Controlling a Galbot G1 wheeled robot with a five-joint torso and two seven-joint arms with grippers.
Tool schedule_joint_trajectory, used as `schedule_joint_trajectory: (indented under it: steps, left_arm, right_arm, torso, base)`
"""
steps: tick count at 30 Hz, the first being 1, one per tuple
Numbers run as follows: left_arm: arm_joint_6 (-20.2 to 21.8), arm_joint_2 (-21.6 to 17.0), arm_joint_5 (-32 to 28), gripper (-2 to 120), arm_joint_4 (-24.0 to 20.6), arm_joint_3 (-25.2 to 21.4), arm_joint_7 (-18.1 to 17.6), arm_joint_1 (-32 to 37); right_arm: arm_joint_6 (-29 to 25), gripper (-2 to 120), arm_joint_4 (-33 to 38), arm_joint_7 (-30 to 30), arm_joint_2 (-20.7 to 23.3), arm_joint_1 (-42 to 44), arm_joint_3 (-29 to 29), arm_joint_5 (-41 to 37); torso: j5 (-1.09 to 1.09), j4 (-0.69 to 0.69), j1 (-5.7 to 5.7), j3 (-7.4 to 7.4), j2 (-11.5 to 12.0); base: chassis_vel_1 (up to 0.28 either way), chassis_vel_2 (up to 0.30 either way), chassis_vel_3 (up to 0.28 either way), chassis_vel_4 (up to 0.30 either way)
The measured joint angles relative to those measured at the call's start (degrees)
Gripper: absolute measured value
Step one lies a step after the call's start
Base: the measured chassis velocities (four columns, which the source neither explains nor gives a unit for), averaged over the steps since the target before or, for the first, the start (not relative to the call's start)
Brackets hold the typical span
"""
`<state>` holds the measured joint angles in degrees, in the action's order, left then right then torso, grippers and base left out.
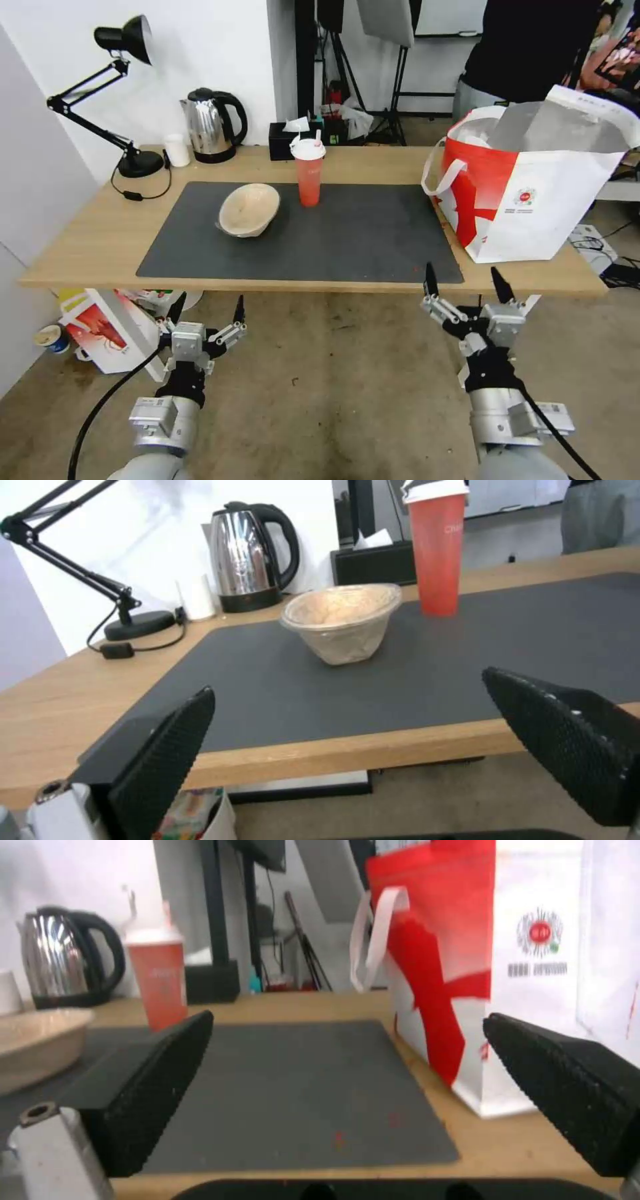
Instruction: Pick up the trash from the table and place it into the takeout bag.
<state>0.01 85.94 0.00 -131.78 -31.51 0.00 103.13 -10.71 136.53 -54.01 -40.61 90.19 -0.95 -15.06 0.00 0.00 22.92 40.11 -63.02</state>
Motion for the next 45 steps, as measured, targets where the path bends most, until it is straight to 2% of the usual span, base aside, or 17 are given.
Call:
schedule_joint_trajectory:
  steps: [45]
  left_arm:
    - [0.0, 0.0, 0.0, 100, 0.0, 0.0, 0.0, 0.0]
  right_arm:
    - [3.96, 100, -0.28, 0.23, 3.9, 2.02, 0.52, -3.05]
  torso:
    - [0.0, 0.0, 0.0, 0.0, 0.0]
  base:
    - [0.0, 0.0, 0.0, 0.0]
